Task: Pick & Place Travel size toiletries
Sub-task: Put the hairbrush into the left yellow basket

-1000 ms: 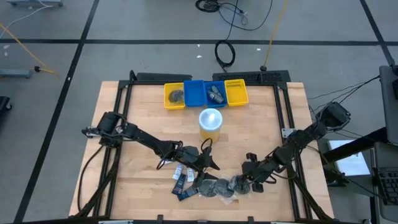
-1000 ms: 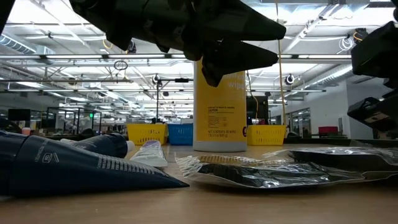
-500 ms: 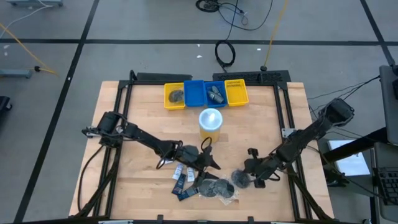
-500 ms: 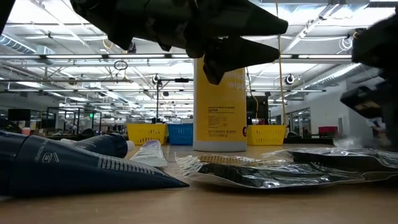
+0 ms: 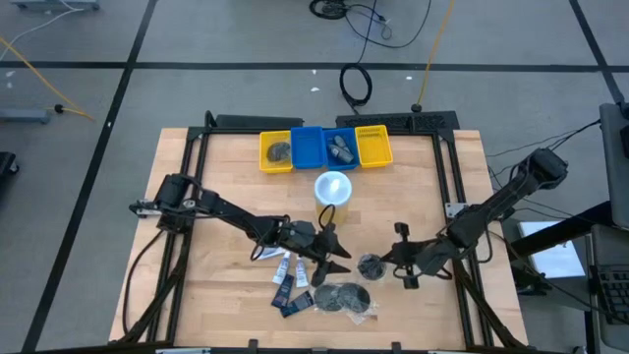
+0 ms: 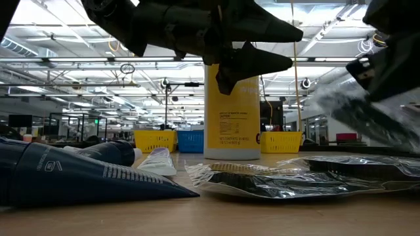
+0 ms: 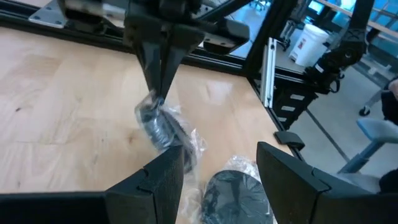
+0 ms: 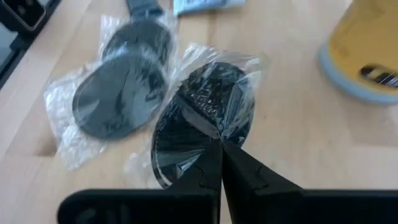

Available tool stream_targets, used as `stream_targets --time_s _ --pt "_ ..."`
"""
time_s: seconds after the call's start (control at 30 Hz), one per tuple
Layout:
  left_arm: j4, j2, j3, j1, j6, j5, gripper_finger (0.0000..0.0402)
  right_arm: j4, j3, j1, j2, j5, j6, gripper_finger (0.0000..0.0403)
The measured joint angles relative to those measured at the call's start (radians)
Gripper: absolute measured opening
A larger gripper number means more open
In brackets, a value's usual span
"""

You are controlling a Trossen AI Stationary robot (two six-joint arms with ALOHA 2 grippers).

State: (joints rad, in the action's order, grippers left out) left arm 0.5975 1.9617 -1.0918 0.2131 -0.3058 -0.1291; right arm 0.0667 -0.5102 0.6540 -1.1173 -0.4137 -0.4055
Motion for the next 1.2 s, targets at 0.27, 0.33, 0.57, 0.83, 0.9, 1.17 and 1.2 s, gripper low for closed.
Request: stream_targets --time_s 0.27,0.33,0.57,0.83,0.9,1.17,1.2 --pt "0.041 0.000 0.000 -0.010 -0.015 0.000 0.0202 0.023 -0.001 0.000 0.115 -0.118 0.087 0.0000" --pt "0.048 0.000 0.000 -0.010 -0.014 0.000 0.0202 0.024 -0.001 0.000 0.144 -0.137 0.107 0.0000" --pt "0.055 0.000 0.000 -0.010 -0.014 0.000 0.0202 0.023 -0.001 0.000 0.235 -0.229 0.181 0.0000" --pt "0.060 0.000 0.000 -0.010 -0.015 0.024 0.0202 0.004 -0.002 0.000 0.300 -0.297 0.210 0.0000" --pt "0.060 0.000 0.000 -0.009 -0.015 0.054 0.0202 -0.027 -0.002 0.000 0.301 -0.299 0.221 0.0000" --pt "0.148 0.000 0.001 -0.010 -0.022 0.116 0.0202 -0.131 -0.002 -0.003 0.283 -0.351 0.320 0.0000" --pt "0.164 0.000 0.001 -0.010 -0.022 0.125 0.0202 -0.133 -0.002 -0.006 0.280 -0.352 0.321 0.0000"
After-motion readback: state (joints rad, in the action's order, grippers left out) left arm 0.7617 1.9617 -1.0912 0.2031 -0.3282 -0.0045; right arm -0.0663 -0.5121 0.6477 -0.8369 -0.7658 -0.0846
